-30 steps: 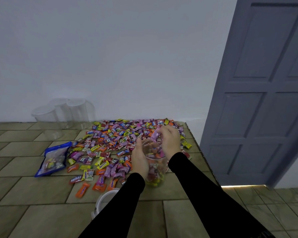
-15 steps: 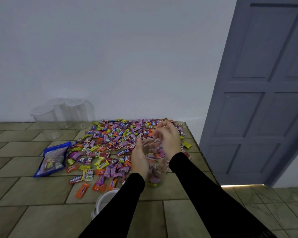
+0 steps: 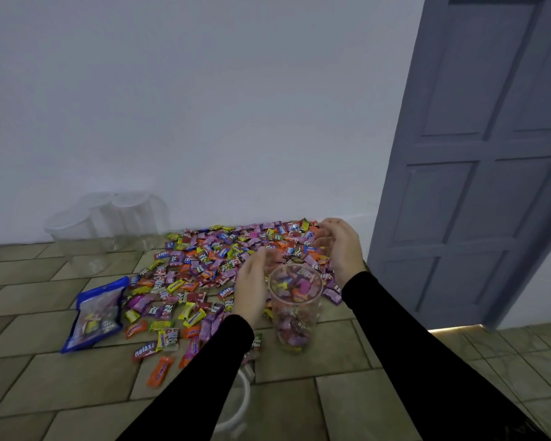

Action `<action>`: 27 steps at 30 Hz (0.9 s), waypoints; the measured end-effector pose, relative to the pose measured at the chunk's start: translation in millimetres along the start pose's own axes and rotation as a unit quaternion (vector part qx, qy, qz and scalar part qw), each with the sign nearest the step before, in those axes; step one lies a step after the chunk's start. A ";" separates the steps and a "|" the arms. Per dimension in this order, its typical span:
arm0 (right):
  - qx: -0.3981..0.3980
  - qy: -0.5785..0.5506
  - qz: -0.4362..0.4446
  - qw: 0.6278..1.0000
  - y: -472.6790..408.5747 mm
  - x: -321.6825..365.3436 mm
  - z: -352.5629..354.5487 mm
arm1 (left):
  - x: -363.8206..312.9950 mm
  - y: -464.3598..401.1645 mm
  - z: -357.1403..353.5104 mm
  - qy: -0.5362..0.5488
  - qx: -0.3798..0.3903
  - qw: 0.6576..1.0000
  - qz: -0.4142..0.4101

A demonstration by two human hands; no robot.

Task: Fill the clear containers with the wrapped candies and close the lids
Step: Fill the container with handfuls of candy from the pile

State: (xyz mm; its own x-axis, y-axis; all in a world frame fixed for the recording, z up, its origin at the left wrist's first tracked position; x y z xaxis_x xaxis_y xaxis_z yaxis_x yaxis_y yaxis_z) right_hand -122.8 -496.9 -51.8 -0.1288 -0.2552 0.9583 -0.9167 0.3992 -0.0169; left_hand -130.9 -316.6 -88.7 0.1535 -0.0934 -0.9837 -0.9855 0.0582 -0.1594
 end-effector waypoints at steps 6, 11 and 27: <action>-0.031 0.093 -0.014 0.995 -24.4 -18.0 31.3 | -58.2 -21.2 -32.5 -0.113 0.047 0.992 -0.027; -0.058 0.173 -0.018 0.983 -57.9 -27.3 68.1 | -68.4 -29.6 -101.0 -0.218 0.100 0.969 -0.064; 0.089 0.445 -0.016 0.891 -169.3 -61.4 104.3 | 92.4 -68.9 -199.8 -0.592 0.085 0.801 0.010</action>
State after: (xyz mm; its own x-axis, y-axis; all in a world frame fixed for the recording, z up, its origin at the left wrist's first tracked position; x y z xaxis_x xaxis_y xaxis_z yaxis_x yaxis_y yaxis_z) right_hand 0.9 -640.6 -137.5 0.1765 0.5664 0.8050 -0.9703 0.2374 0.0457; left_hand -63.2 -527.8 -151.9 0.1983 0.9122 -0.3586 -0.9799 0.1919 -0.0536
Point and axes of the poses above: each hand's wrist, its own y-axis away from the middle knuckle, its own z-axis out of the back of the hand, x = y × z, the point moved 8 cm from there along -y, towards the middle knuckle, and after that the axes turned 4 degrees about -z, right-handed, at the moved point
